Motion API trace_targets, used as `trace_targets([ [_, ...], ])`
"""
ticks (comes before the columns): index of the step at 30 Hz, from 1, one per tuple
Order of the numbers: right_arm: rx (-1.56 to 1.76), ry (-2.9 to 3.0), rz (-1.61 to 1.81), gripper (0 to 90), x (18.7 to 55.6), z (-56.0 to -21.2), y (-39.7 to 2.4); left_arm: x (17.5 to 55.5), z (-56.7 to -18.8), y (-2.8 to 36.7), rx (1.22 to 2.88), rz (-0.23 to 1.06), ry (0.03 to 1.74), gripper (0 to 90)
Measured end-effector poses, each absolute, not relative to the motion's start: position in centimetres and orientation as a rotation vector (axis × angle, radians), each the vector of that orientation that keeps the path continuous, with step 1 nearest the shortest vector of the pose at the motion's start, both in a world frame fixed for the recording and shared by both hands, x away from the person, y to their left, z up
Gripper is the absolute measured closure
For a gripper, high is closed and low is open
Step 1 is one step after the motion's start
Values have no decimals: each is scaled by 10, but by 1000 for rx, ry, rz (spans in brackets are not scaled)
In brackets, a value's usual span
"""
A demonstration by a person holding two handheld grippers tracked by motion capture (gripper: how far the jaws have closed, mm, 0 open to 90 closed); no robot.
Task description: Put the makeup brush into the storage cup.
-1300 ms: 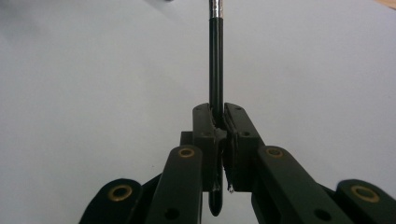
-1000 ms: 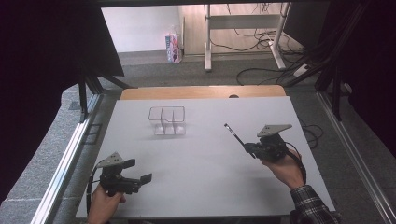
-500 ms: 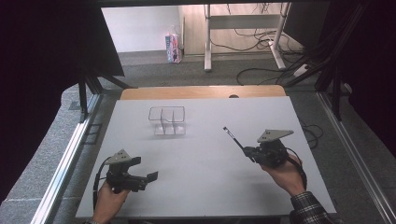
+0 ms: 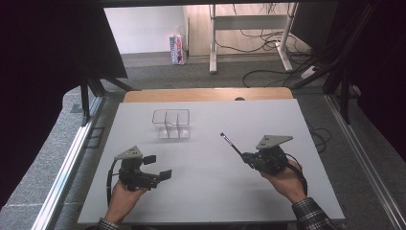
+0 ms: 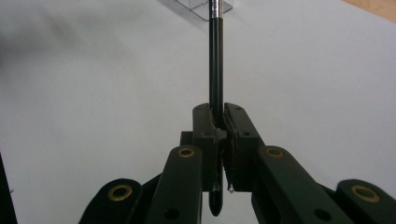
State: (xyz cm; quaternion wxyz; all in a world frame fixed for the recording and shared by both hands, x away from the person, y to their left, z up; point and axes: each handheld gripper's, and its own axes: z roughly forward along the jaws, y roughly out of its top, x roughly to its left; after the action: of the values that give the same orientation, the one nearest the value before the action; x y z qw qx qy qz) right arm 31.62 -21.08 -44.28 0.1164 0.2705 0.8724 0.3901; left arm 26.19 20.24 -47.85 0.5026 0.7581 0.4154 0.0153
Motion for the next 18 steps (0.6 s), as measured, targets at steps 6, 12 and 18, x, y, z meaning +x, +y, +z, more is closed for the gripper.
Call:
trace_targets([
  [6,772,2557,1172,838,314,-443,-202,273,-480,193,1818,-13,985,18],
  [12,767,2560,1215,837,312,-444,-194,282,-480,186,1769,-69,965,20],
  [18,760,2572,1255,837,309,-445,-184,290,-482,175,1767,-129,915,0],
])
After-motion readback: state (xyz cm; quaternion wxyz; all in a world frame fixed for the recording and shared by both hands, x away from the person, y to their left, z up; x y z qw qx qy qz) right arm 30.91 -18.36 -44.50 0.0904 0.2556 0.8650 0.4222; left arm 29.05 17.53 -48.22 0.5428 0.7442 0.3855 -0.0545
